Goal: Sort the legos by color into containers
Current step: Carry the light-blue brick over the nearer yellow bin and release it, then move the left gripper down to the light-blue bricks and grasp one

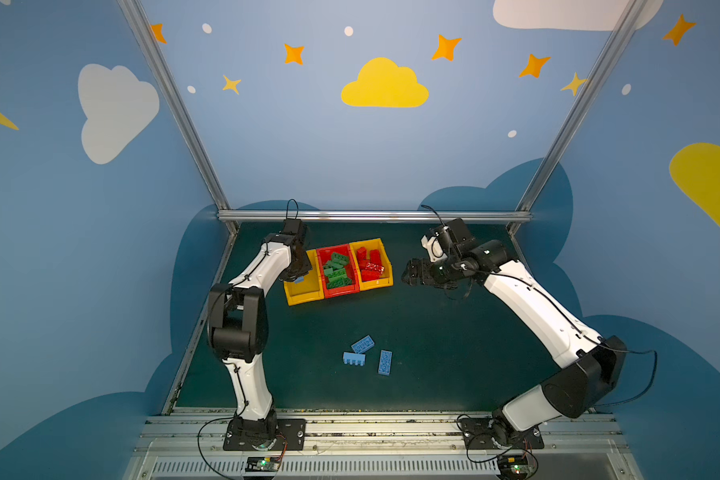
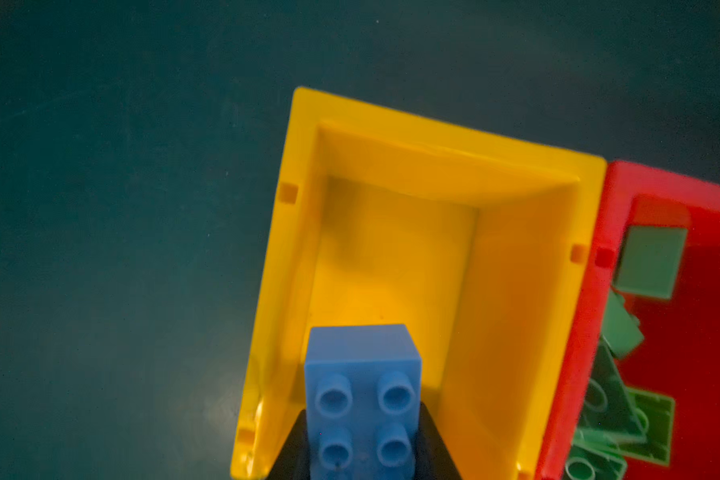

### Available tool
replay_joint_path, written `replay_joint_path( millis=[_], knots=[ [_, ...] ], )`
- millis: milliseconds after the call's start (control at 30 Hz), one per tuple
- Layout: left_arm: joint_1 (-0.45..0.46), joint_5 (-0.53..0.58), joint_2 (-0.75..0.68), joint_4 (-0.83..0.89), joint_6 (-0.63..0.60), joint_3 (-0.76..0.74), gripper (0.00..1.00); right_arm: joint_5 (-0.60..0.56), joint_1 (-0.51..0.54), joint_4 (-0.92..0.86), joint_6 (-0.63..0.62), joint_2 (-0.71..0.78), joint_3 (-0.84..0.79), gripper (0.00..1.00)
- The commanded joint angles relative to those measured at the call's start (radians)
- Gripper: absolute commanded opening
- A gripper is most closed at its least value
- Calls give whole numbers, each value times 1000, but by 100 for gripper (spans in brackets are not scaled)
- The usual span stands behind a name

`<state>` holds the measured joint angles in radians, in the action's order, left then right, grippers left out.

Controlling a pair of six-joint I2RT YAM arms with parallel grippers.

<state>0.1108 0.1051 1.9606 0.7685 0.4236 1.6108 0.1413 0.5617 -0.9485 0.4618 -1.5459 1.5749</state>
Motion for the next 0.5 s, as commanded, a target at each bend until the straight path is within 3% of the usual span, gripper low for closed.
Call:
replay_joint_path(
  millis=[0, 67, 100, 300, 467],
  knots=[
    [-2, -27, 58, 17, -49, 90, 43, -45, 3, -53, 17, 14, 15, 96],
    [-2, -32, 86, 40, -55, 136, 65, -62, 3, -62, 21, 30, 3, 96],
    [-2, -41, 92, 46, -53, 149, 67, -69, 3, -67, 23, 38, -1, 96],
    [42, -66, 12, 64, -27, 123, 71, -95, 0, -85, 28, 108, -62, 96],
    [193, 12, -170, 84, 14, -10, 71, -150, -10, -130, 38, 185, -136, 96]
  ],
)
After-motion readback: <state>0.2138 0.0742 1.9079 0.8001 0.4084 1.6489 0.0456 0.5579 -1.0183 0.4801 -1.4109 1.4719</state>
